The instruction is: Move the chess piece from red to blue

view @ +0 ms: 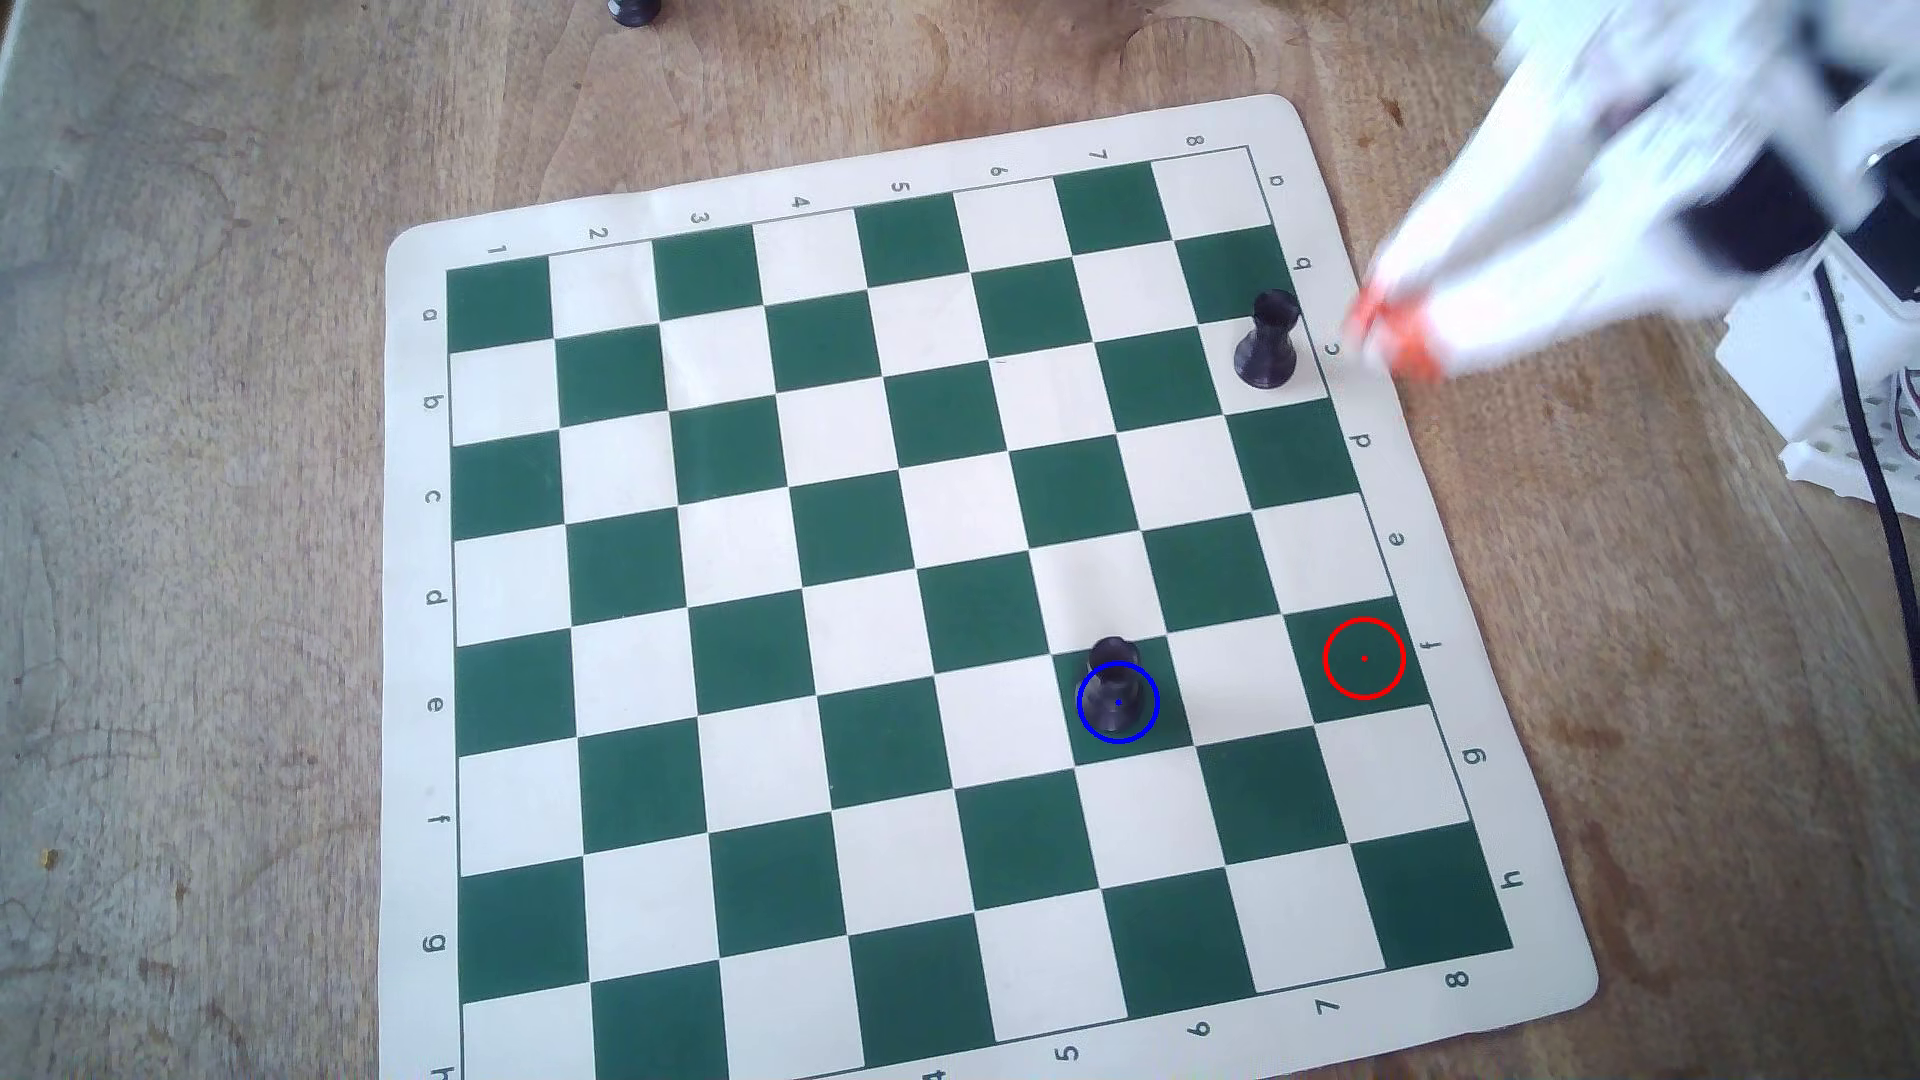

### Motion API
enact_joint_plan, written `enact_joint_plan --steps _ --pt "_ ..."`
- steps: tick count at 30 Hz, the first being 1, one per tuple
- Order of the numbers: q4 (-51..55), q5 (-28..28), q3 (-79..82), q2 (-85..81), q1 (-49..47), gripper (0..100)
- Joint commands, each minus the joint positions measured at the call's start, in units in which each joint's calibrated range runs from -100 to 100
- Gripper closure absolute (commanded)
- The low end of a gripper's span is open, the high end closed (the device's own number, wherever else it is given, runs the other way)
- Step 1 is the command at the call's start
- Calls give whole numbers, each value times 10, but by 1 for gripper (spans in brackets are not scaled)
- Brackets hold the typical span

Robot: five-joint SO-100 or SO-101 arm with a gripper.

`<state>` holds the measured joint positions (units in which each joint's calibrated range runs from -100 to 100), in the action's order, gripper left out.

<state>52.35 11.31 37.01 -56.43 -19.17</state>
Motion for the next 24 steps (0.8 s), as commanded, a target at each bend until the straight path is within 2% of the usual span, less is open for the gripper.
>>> enact_joint_plan --steps 1,2,3,5,7,10,11,12,18,20,24 --pt "-89 -3 225 -259 18 100" --pt "-127 -4 332 -364 29 100" --pt "-148 -7 365 -392 36 100" --pt "-183 6 375 -392 65 100" --pt "-304 1 409 -392 90 100" --pt "-564 -42 521 -392 103 100" --pt "-741 -84 605 -392 91 100" --pt "-791 -101 629 -392 82 100" --pt "-967 -143 629 -392 101 100" --pt "-1071 -144 629 -392 118 100" --pt "-1208 -144 630 -393 115 100"
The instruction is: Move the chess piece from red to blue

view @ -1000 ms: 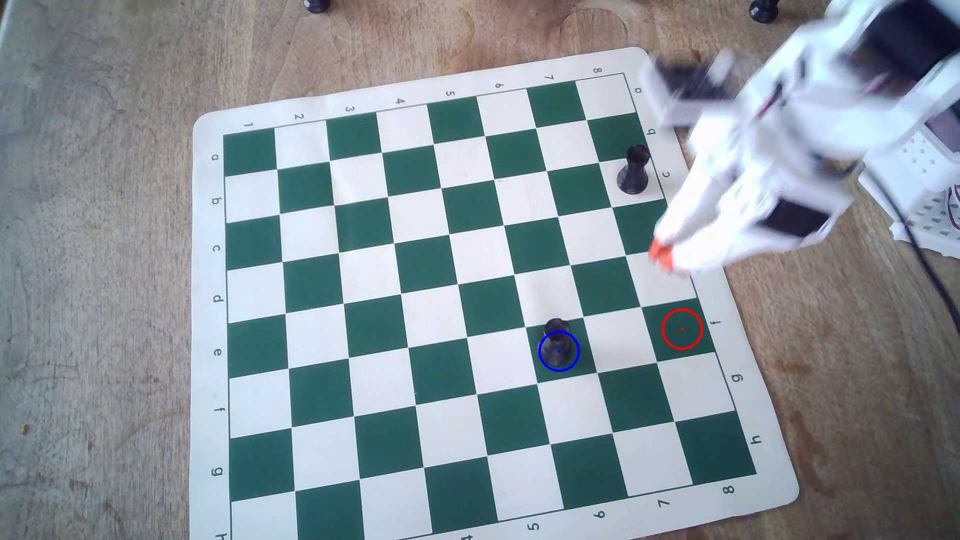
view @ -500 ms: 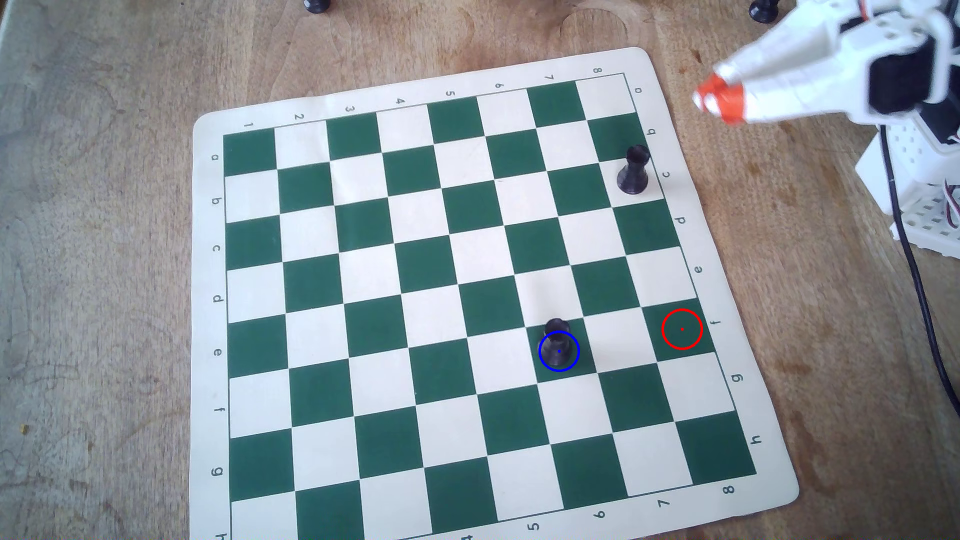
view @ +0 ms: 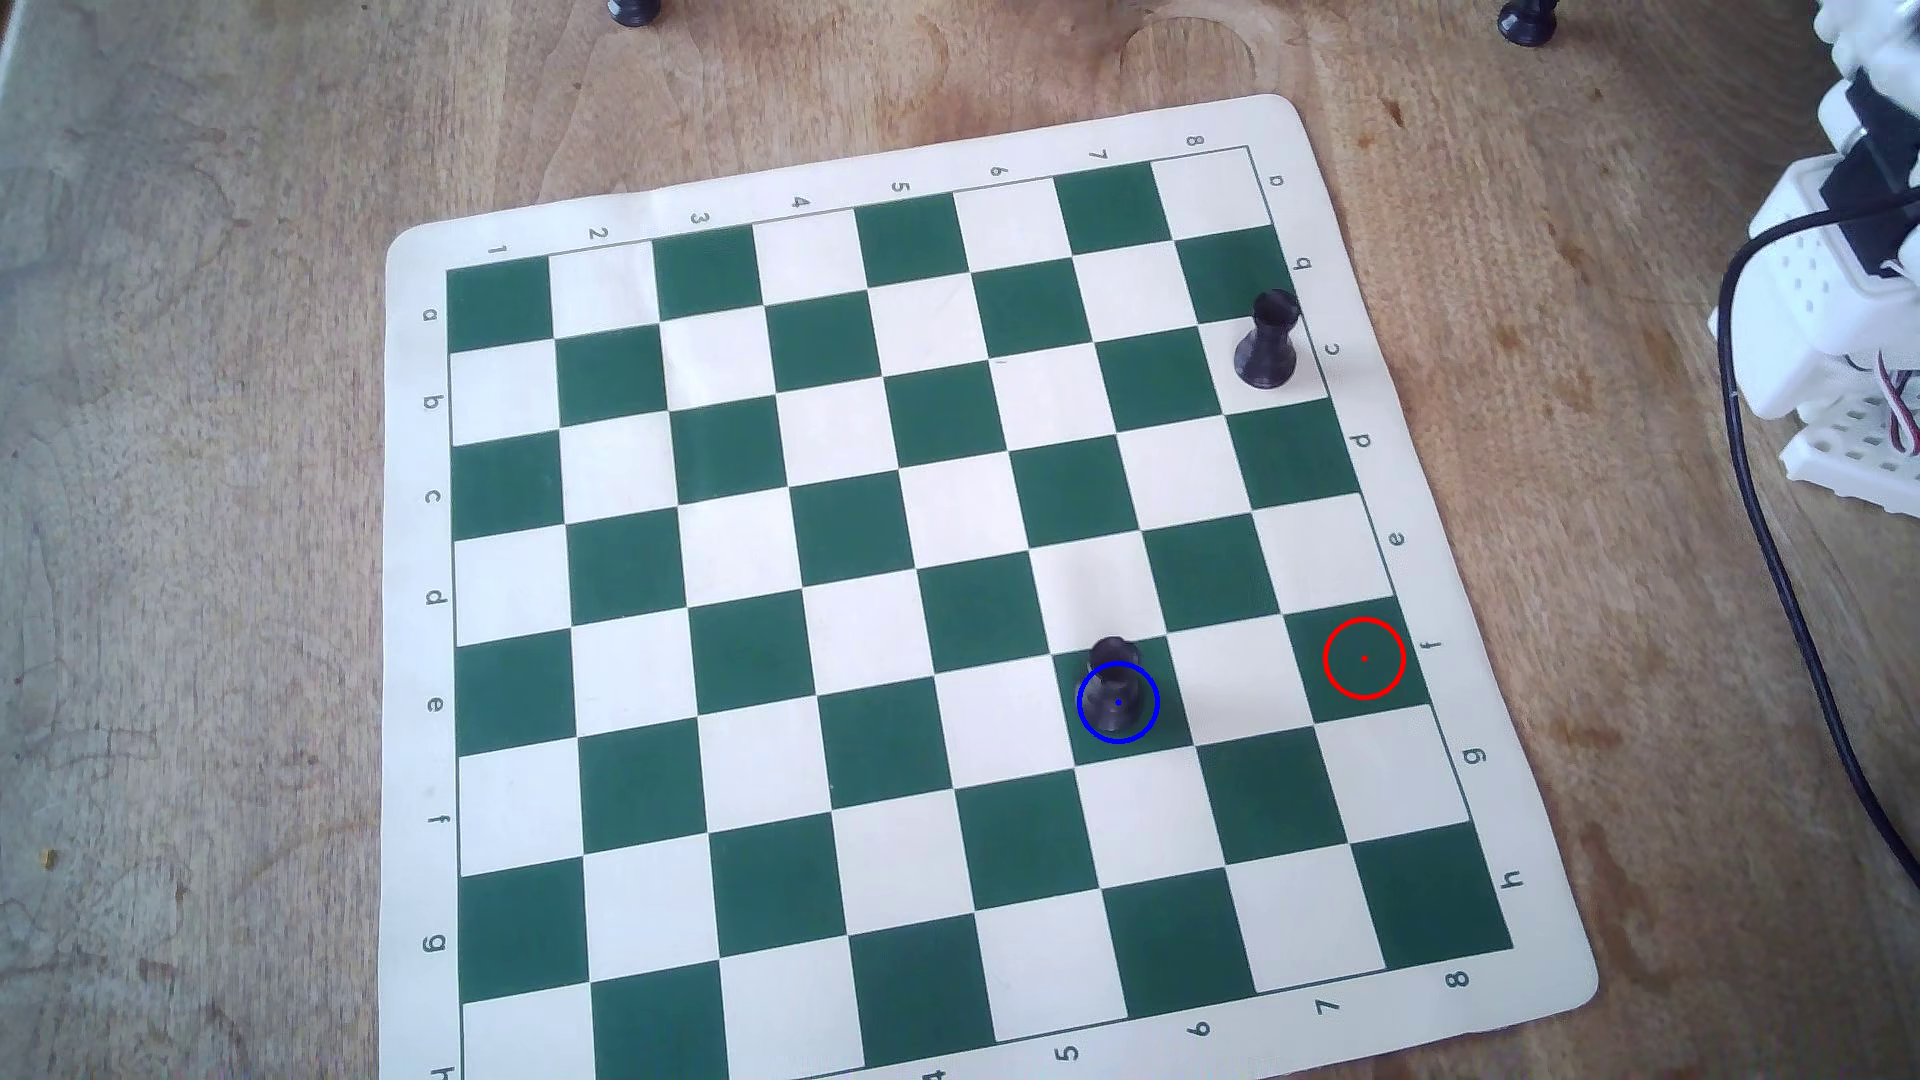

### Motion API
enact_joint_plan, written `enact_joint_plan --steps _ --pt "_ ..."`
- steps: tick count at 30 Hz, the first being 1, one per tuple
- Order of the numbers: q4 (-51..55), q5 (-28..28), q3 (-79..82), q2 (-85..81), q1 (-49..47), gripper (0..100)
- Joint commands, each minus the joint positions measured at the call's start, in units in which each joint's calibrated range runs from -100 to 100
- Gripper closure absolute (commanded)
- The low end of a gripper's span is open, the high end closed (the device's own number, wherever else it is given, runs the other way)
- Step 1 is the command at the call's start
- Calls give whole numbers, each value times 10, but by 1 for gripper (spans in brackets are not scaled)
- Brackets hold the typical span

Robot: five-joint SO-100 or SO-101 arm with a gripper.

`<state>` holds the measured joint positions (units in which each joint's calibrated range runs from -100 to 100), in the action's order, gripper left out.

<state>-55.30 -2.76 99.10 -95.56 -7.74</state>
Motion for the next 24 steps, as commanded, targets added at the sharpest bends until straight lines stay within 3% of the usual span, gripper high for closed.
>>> enact_joint_plan --steps 1,4,9,15,24 --pt "-160 -3 9 -2 -2 100" --pt "-267 -8 9 -2 -3 97" --pt "-373 -18 9 -2 -3 100" --pt "-442 -18 9 -2 -3 100" --pt "-444 -18 9 -2 -2 100"
